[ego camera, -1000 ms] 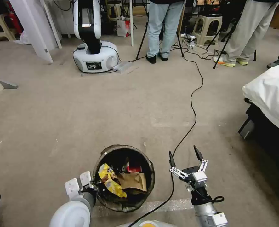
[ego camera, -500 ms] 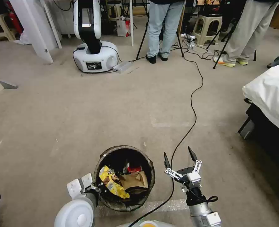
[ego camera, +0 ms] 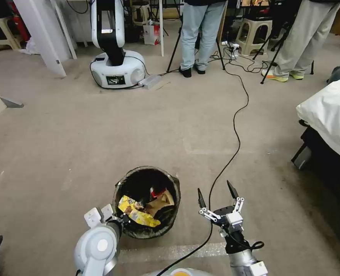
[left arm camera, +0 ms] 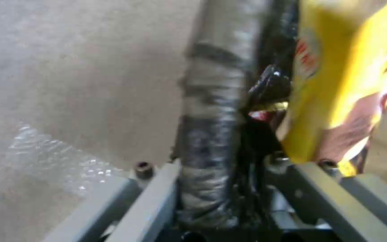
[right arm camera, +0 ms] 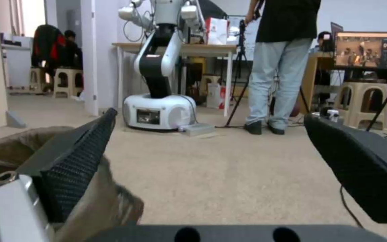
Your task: Pick up the trash bin, then pick up the garbage from the floor and place it into the trash bin.
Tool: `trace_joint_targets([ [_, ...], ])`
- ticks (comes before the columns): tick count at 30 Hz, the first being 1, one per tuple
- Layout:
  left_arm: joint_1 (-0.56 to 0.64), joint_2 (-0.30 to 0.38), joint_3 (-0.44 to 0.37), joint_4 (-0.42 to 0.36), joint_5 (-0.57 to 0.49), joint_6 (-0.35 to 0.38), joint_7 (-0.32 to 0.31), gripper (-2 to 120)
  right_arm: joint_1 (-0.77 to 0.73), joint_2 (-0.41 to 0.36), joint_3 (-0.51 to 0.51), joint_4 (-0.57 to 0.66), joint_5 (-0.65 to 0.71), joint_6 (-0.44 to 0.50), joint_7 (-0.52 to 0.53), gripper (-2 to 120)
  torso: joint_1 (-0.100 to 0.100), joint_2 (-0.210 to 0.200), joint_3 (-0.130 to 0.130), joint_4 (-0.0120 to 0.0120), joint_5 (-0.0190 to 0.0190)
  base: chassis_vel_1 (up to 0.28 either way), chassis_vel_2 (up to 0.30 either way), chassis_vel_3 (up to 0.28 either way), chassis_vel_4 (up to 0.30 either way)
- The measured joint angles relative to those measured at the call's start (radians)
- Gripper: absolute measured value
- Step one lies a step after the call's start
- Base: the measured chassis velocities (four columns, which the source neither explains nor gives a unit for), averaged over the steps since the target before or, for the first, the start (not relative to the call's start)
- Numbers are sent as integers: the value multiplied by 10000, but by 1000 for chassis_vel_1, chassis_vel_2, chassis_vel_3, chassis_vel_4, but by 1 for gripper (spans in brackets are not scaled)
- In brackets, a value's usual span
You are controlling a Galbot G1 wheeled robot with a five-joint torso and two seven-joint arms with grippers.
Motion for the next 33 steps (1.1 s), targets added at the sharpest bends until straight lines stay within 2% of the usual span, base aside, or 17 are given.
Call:
trace_joint_targets([
  [1,0,0,0,0,0,0,0,11,0,0,0,0,0,0,0,100,0,0,0,0,0,0,0,0,0],
  [3,-156,19,-47,0,-114,1,32,23,-32,12,-2,-8,-20,24,-48,100,0,0,0,-2,3,0,0,0,0],
  [5,-189,35,-71,1,-141,0,45,25,-37,12,-1,-8,-23,27,-55,100,0,0,0,-3,3,0,0,0,0],
  [7,-282,101,-175,-31,-203,0,132,36,-47,14,0,-9,-25,34,-89,100,0,0,0,-3,6,0,0,0,0],
  [8,-282,101,-175,-31,-203,0,132,36,-47,14,0,-9,-25,34,-89,100,0,0,0,-3,6,0,0,0,0],
  [10,-305,124,-194,-140,-166,1,247,47,-47,34,-35,-23,-33,38,-124,100,0,0,0,0,8,0,0,0,0],
  [11,-305,124,-194,-140,-166,1,247,47,-47,34,-35,-23,-33,38,-124,100,0,0,0,0,8,0,0,0,0],
  [13,-330,139,-196,-264,8,2,386,57,-51,55,-110,-54,-72,48,-145,100,1,0,0,-1,8,0,0,0,0],
  [14,-330,139,-196,-264,8,2,386,57,-51,55,-110,-54,-72,48,-145,100,1,0,0,-1,8,0,0,0,0],
  [15,-351,165,-192,-388,130,2,472,66,-60,73,-150,-64,-105,71,-162,100,1,0,0,-1,9,0,0,0,0],
  [17,-367,230,-193,-605,225,2,569,74,-83,76,-170,-71,-114,86,-181,100,0,0,0,0,9,0,0,0,0],
  [18,-367,230,-193,-605,225,2,569,74,-83,76,-170,-71,-114,86,-181,100,0,0,0,0,9,0,0,0,0],
  [21,-380,369,-234,-1006,425,4,710,88,-110,68,-168,-75,-126,113,-209,100,0,0,0,0,9,0,0,0,0],
  [22,-380,369,-234,-1006,425,4,710,88,-110,68,-168,-75,-126,113,-209,100,0,0,0,0,9,0,0,0,0],
  [25,-244,441,-229,-1342,876,5,945,101,-122,65,-148,-64,-129,116,-211,100,0,0,0,1,10,0,0,0,0],
  [31,84,466,-122,-1751,1724,5,1333,111,-125,76,-140,-26,-134,116,-211,100,1,0,0,1,10,0,0,0,0],
  [33,379,471,-15,-2034,2716,-38,1788,113,-128,96,-126,15,-138,116,-201,100,0,0,-1,1,9,0,0,0,0],
])
